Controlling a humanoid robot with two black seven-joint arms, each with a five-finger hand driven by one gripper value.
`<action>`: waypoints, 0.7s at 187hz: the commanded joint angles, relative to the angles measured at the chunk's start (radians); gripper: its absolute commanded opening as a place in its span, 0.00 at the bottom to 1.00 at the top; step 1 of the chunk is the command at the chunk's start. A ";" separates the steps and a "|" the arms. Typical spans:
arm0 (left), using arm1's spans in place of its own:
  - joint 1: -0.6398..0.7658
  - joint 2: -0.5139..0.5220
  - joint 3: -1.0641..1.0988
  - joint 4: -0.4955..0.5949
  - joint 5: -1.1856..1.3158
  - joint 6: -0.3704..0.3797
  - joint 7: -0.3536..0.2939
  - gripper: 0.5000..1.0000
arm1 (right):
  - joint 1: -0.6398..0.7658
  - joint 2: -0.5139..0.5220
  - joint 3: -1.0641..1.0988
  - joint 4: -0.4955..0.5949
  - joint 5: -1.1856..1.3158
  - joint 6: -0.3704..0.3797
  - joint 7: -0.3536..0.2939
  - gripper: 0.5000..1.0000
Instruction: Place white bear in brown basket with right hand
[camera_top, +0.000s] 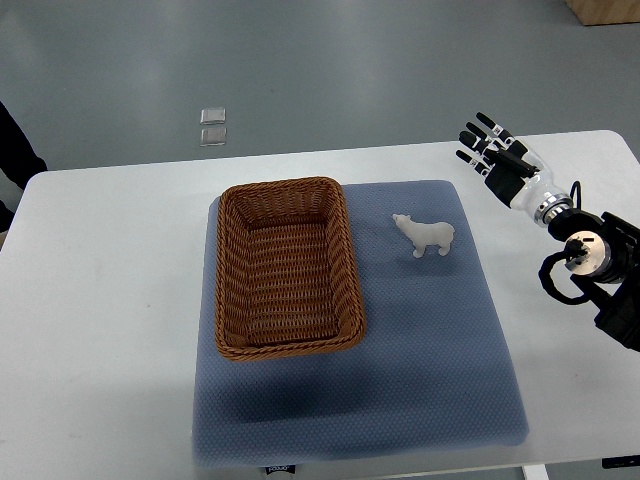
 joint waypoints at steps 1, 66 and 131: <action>0.000 0.000 0.000 -0.001 0.000 0.000 0.000 1.00 | -0.001 0.001 -0.001 0.000 -0.001 0.001 0.000 0.86; 0.000 0.000 -0.003 0.001 -0.001 0.000 0.000 1.00 | 0.000 -0.002 0.002 0.000 -0.001 0.000 0.000 0.86; 0.000 0.000 -0.001 0.001 -0.001 0.000 -0.001 1.00 | 0.007 -0.011 0.001 -0.002 -0.003 0.000 0.000 0.86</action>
